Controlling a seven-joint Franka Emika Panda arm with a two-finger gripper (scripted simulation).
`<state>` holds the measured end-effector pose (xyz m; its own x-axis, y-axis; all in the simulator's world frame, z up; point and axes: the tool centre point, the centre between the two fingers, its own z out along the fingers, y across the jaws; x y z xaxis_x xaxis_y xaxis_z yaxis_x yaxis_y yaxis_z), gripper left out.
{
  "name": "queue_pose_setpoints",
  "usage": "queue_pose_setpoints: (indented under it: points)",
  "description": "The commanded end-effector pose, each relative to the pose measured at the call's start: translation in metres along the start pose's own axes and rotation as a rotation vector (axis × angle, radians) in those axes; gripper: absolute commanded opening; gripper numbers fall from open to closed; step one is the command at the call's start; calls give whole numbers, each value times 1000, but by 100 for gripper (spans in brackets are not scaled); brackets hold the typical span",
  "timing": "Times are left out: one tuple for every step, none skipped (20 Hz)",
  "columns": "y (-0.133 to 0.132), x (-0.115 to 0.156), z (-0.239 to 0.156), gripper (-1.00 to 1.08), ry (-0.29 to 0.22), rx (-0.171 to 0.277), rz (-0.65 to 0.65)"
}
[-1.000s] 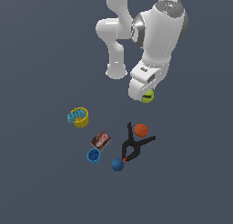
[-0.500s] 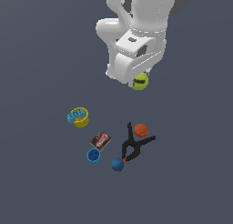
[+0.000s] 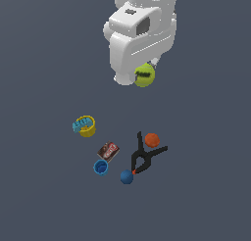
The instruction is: Pick up a designated object from a clutter of objects.
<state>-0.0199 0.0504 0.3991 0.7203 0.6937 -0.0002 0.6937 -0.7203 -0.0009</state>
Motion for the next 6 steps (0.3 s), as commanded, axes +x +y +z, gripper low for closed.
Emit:
queue_pose_setpoints:
  points:
    - [4,-1,-8,-100,0,-1,-1]
    - [5,-1,-10,-100,0,-1,-1]
    - [6,-1,-11,-100,0,-1,-1]
    - [7,-1,-12,-100,0,-1,-1]
    - [7,-1,-13,-100,0,-1,-1]
    - [7,-1,-13,-100,0,-1,-1]
